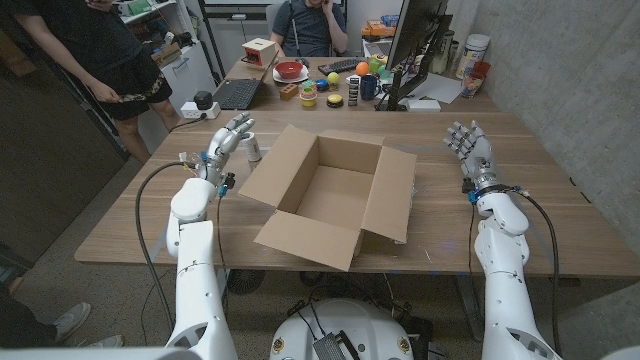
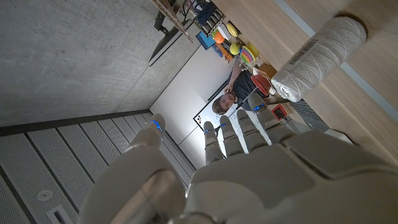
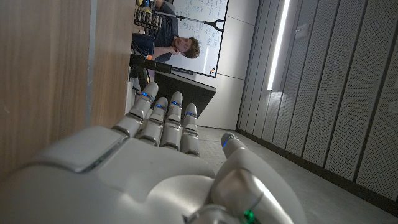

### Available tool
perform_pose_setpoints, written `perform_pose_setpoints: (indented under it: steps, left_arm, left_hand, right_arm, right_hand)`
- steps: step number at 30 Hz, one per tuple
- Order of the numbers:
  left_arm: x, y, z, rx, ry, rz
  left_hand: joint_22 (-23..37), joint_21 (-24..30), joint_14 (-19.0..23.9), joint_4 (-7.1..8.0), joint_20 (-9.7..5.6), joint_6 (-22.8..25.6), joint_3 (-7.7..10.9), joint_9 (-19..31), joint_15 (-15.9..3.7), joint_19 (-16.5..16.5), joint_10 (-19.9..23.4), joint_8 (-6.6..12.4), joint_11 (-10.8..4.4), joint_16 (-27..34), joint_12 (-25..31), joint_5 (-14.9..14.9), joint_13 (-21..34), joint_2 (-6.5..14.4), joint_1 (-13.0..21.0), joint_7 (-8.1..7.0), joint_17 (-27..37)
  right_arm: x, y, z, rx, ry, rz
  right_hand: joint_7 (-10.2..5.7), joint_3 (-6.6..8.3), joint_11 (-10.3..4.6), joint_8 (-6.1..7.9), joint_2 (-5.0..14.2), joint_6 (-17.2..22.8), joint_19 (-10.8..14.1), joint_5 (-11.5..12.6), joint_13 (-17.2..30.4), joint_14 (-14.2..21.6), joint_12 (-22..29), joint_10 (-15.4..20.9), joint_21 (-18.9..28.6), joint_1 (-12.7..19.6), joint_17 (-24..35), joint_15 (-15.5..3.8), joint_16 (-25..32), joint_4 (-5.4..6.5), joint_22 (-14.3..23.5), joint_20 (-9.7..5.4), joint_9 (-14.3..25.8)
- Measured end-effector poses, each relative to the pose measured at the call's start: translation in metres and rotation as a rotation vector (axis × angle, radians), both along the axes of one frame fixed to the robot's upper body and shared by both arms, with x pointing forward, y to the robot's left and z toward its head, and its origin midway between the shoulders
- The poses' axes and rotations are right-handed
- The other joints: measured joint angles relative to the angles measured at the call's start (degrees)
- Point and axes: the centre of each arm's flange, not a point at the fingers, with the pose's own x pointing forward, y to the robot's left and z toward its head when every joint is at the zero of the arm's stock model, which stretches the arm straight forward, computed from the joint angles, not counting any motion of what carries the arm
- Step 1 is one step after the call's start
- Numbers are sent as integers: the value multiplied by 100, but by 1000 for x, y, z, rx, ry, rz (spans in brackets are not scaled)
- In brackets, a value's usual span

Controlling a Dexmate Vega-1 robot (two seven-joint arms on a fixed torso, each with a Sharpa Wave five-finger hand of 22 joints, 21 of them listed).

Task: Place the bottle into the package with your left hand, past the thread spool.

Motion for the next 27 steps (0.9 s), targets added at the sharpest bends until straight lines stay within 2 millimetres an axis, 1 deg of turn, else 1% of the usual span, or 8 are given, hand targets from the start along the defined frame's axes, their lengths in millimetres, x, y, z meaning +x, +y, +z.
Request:
perform_pose_setpoints:
  steps: [2, 6, 10, 15, 19, 22, 25, 27]
  left_arm:
    - [-5, 0, 2, 12, -7, 23]
    - [-14, 0, 3, 46, -13, 85]
    - [-24, 2, 4, 63, -27, 134]
    - [-34, 5, 5, 86, -48, 203]
    - [-40, 8, 5, 98, -58, 240]
    - [-44, 10, 5, 120, -67, 287]
    - [-49, 12, 6, 139, -74, 324]
    - [-52, 14, 6, 160, -78, 352]
  left_hand:
    - [0, 0, 40, -46, -31, 0, 2, 0, -3, 31, 35, 0, 9, 15, 40, 0, 0, -37, 37, 0, 0]
    - [0, -22, 121, -126, -12, -6, -31, 29, -2, 51, 106, 0, 1, 15, 40, 0, 0, -109, 109, 6, 0]
    - [0, -43, 215, -216, -12, -73, -75, 29, -12, 51, 123, 0, 0, 37, 40, 0, 11, -212, 212, 73, 5]
    - [0, -65, 223, -319, 19, -195, -137, 29, -2, 82, 174, 0, 29, 38, 40, 22, 28, -321, 322, 160, 15]
    - [-1, -109, 223, -406, 21, -332, -217, 28, -2, 79, 172, 0, 31, -3, 40, 22, 29, -421, 423, 291, 15]
    - [-1, -172, 219, -466, 55, -482, -277, 28, -5, 45, 124, -44, 46, -11, 17, 22, 28, -440, 552, 339, 15]
    - [-1, -228, 129, -527, 84, -650, -340, 28, -5, 17, 22, -68, 56, -56, -7, 22, 28, -456, 687, 424, 15]
    - [-1, -268, 86, -534, 102, -777, -396, 28, -3, -3, -27, -68, 49, -91, -7, 45, 38, -468, 751, 466, 15]
  right_arm:
    - [0, -1, 0, 3, -3, 2]
    - [0, -6, 0, 21, -12, -3]
    - [-1, -9, 0, 28, -21, -7]
    - [-4, -14, 2, 37, -31, -16]
    - [-5, -16, 3, 40, -36, -20]
    - [-8, -19, 3, 46, -41, -27]
    - [-9, -21, 4, 49, -45, -31]
    - [-10, -22, 5, 51, -49, -34]
  right_hand:
    - [0, 0, 0, 0, 0, 0, 0, 0, 0, 0, 0, 0, 0, 0, 0, 0, 0, 0, 0, 0, 0]
    - [0, 0, 0, 0, 0, 0, 0, 0, 0, 1, 0, 0, 0, 0, 0, -1, 0, 0, 0, 0, 0]
    - [0, 0, 0, 0, 0, 0, 0, 0, 0, 21, 0, 0, 0, 0, 0, -21, 0, 0, 0, 0, 0]
    - [0, 0, 0, 0, 0, 0, 22, 0, 0, 21, 0, -1, 0, 0, 0, -21, 0, 0, 0, 22, 0]
    - [0, 0, -1, 0, 0, 0, 21, 0, -1, 21, 0, -1, 0, 0, 0, -21, 0, 0, 0, 21, -1]
    - [0, 0, -1, 0, 0, 0, 21, 0, -1, 20, 0, -1, 0, 0, 0, -21, 0, 0, 0, 21, -1]
    - [0, 0, -1, 0, 0, 0, 21, 0, -1, 23, 0, -1, 0, 0, 0, -18, 0, 0, -1, 21, -1]
    - [0, 0, -1, 0, 0, 0, 21, 0, -1, 22, 0, -1, 0, 0, 0, -19, 0, 0, -1, 21, -1]
